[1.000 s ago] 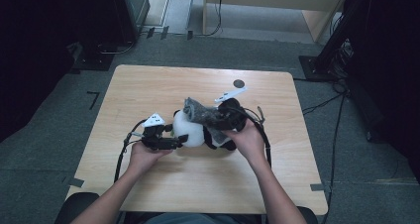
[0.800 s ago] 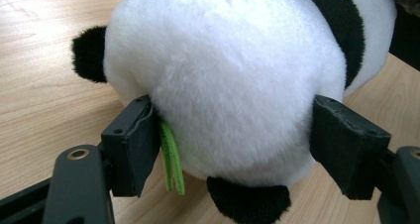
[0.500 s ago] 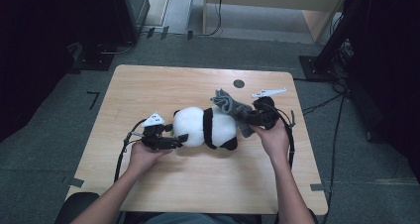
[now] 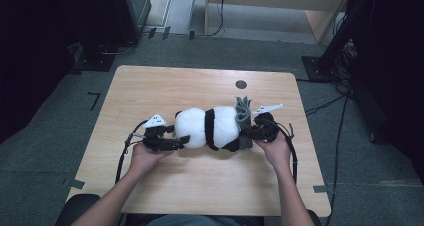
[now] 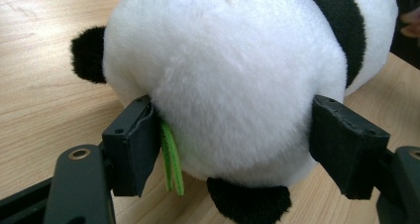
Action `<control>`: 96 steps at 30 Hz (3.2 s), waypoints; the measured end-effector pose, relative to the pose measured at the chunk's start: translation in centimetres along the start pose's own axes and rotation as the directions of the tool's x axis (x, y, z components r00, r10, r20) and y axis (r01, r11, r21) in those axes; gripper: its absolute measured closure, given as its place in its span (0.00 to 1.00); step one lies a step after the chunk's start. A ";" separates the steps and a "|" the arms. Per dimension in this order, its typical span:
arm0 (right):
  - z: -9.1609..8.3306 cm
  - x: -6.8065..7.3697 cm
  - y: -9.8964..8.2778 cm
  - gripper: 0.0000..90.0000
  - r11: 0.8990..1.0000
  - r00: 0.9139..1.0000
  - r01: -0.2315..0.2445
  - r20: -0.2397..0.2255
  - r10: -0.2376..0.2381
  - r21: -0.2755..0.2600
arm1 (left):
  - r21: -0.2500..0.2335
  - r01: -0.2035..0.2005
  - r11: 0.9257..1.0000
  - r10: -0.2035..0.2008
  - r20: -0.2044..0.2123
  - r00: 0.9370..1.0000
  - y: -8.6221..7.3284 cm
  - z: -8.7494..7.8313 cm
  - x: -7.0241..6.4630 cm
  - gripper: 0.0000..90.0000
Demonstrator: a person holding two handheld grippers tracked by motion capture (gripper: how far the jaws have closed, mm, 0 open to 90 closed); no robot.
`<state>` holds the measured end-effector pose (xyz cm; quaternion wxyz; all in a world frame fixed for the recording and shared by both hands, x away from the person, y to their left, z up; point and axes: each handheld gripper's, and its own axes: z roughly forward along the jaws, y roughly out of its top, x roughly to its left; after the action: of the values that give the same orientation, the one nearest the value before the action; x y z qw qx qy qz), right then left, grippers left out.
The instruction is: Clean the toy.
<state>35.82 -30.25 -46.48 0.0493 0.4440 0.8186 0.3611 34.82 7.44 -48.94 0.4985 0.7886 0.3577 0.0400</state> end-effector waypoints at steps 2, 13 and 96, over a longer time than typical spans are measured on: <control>0.5 -0.1 -0.3 0.80 1.000 1.000 -0.002 -0.021 0.002 -0.011 | 0.000 0.000 1.000 0.000 0.000 1.000 0.0 0.0 0.0 0.28; 1.4 -1.1 -0.7 0.82 0.996 0.996 -0.080 -0.043 0.081 0.025 | 0.003 -0.002 1.000 0.002 0.001 1.000 0.0 0.0 0.0 0.28; -6.4 2.8 2.8 0.87 0.991 0.999 -0.035 -0.002 0.035 -0.131 | 0.022 0.007 1.000 -0.007 0.006 1.000 0.4 0.0 0.1 0.32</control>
<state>33.55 -30.67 -39.37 0.0720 0.4542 0.7850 0.4151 35.13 7.42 -48.60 0.4913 0.7928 0.3592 0.0319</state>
